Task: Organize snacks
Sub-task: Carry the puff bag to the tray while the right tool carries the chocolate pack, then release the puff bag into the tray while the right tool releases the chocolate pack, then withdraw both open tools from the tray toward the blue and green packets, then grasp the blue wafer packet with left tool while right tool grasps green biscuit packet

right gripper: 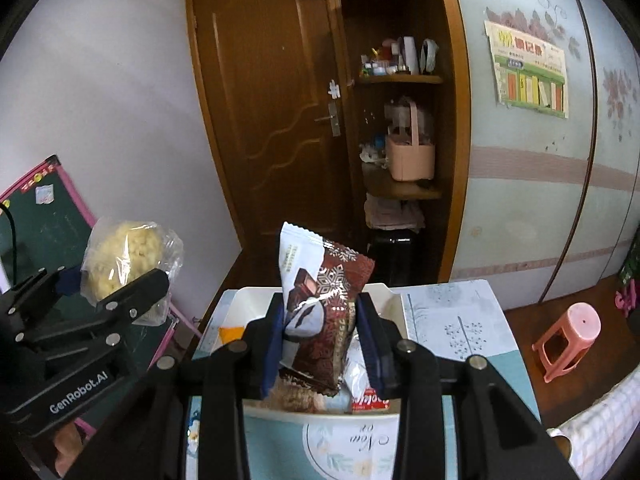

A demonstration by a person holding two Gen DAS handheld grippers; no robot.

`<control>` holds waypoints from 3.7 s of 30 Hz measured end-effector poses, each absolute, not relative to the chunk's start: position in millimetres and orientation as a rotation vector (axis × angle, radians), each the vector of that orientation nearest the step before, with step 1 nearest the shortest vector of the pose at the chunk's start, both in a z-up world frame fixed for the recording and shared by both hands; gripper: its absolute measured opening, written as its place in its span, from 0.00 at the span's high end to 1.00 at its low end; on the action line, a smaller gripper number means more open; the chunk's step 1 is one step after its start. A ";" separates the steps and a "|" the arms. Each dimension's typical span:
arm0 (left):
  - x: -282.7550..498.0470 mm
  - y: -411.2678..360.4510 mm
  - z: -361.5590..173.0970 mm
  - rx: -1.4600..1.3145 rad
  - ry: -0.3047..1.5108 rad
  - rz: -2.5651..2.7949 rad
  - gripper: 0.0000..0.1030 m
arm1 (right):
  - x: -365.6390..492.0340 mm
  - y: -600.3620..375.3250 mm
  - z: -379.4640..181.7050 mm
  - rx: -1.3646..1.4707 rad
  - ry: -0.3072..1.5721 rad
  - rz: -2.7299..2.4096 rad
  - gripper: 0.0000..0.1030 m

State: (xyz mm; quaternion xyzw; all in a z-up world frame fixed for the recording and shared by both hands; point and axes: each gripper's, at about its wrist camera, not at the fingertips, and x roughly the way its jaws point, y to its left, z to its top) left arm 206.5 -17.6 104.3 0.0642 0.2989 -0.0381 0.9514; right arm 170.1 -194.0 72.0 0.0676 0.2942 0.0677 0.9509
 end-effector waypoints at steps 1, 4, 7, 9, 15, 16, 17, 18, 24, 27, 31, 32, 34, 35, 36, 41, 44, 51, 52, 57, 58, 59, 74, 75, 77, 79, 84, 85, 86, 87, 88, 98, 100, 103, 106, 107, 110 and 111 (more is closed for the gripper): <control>214.2 -18.2 101.1 0.130 0.624 -0.073 0.36 | 177.5 -195.4 72.0 0.142 0.605 0.140 0.66; 232.2 -20.2 85.0 0.146 0.651 -0.057 0.35 | 208.0 -198.3 61.4 0.141 0.647 0.124 0.66; 253.3 -23.2 63.2 0.164 0.695 -0.043 0.35 | 229.7 -196.2 44.4 0.138 0.707 0.121 0.66; 264.1 -24.6 51.1 0.165 0.728 -0.064 0.31 | 241.2 -193.7 31.8 0.134 0.751 0.116 0.63; 274.6 -27.3 19.3 0.179 0.808 -0.146 0.10 | 262.0 -190.5 -5.5 0.131 0.873 0.125 0.54; 273.1 -26.0 15.4 0.189 0.809 -0.139 0.10 | 261.5 -191.9 -8.5 0.135 0.878 0.120 0.53; 271.6 -24.6 13.2 0.193 0.812 -0.134 0.10 | 260.6 -193.5 -11.4 0.138 0.883 0.116 0.53; 270.2 -22.5 10.6 0.191 0.816 -0.130 0.10 | 259.4 -194.6 -13.6 0.142 0.887 0.115 0.53; 254.9 -4.8 7.2 0.157 0.829 -0.119 0.10 | 242.2 -189.4 -14.6 0.124 0.887 0.116 0.53; 246.8 1.0 7.4 0.147 0.825 -0.119 0.10 | 230.7 -182.1 -10.2 0.087 0.862 0.106 0.53; 234.6 7.6 9.2 0.132 0.826 -0.113 0.10 | 213.0 -172.9 -2.5 0.065 0.833 0.119 0.53; 231.3 9.3 11.0 0.126 0.823 -0.112 0.10 | 209.6 -172.1 0.6 0.059 0.823 0.121 0.53; 224.8 12.1 16.0 0.117 0.814 -0.117 0.10 | 199.8 -169.0 8.6 0.046 0.796 0.120 0.53; 219.6 13.8 19.0 0.114 0.807 -0.118 0.10 | 193.2 -167.1 13.8 0.041 0.780 0.121 0.53; 214.1 15.4 21.8 0.111 0.799 -0.120 0.10 | 187.5 -165.7 18.3 0.040 0.766 0.121 0.53; 187.5 22.0 35.0 0.111 0.763 -0.136 0.10 | 162.4 -159.4 37.4 0.056 0.718 0.136 0.51; 174.1 25.1 42.9 0.119 0.743 -0.146 0.10 | 146.7 -155.1 44.3 0.058 0.694 0.150 0.48; 153.1 40.2 55.8 0.134 0.706 -0.145 0.09 | 120.6 -141.5 49.5 0.048 0.663 0.173 0.46; 150.9 43.2 55.9 0.139 0.702 -0.141 0.09 | 118.1 -139.4 48.9 0.047 0.663 0.178 0.46; 143.4 55.6 49.1 0.168 0.702 -0.114 0.09 | 109.0 -128.0 41.3 0.028 0.664 0.185 0.46; 141.9 57.4 46.9 0.173 0.705 -0.110 0.09 | 108.2 -125.5 37.8 0.027 0.672 0.187 0.45; 141.0 59.6 43.6 0.179 0.708 -0.105 0.09 | 108.2 -125.2 35.6 0.030 0.678 0.191 0.45; 146.2 92.8 -39.6 0.286 0.868 -0.078 0.09 | 109.5 -92.4 -44.0 0.003 0.844 0.223 0.46; 148.4 96.2 -48.4 0.292 0.888 -0.080 0.09 | 110.3 -90.1 -51.3 0.005 0.861 0.228 0.46; 150.9 100.4 -62.6 0.307 0.923 -0.074 0.09 | 111.3 -86.1 -62.7 0.008 0.882 0.233 0.46; 154.9 105.7 -78.1 0.317 0.968 -0.078 0.09 | 112.9 -83.0 -76.4 0.017 0.905 0.239 0.46; 157.4 120.1 -108.4 0.336 1.038 -0.088 0.09 | 118.3 -77.1 -106.5 0.063 0.967 0.272 0.46; 158.1 122.2 -112.3 0.335 1.049 -0.092 0.09 | 120.1 -75.5 -113.4 0.067 0.979 0.277 0.46; 159.2 125.2 -117.9 0.330 1.064 -0.097 0.09 | 121.3 -74.0 -118.3 0.070 0.988 0.279 0.46; 160.9 128.0 -123.6 0.324 1.083 -0.105 0.09 | 123.6 -72.7 -124.5 0.078 1.002 0.283 0.46; 161.6 129.9 -127.5 0.319 1.094 -0.109 0.09 | 125.7 -71.8 -130.0 0.088 1.016 0.288 0.46; 162.7 138.7 -167.2 0.327 1.185 -0.149 0.09 | 147.7 -37.3 -166.2 0.101 1.085 0.344 0.46; 161.9 140.1 -168.7 0.327 1.190 -0.154 0.09 | 153.9 -27.6 -171.7 0.092 1.101 0.351 0.46; 162.6 141.4 -171.2 0.321 1.199 -0.156 0.09 | 162.6 -15.1 -179.4 0.071 1.122 0.343 0.46; 163.4 140.9 -172.4 0.316 1.205 -0.162 0.09 | 166.7 -1.6 -187.7 0.022 1.138 0.344 0.46; 163.6 140.4 -172.5 0.313 1.206 -0.166 0.09 | 166.4 -0.4 -188.8 0.008 1.139 0.343 0.46; 166.1 136.2 -174.0 0.307 1.206 -0.175 0.09 | 163.9 4.1 -192.8 -0.048 1.136 0.345 0.48; 167.9 133.9 -174.7 0.305 1.206 -0.177 0.09 | 162.6 4.4 -193.2 -0.065 1.128 0.346 0.54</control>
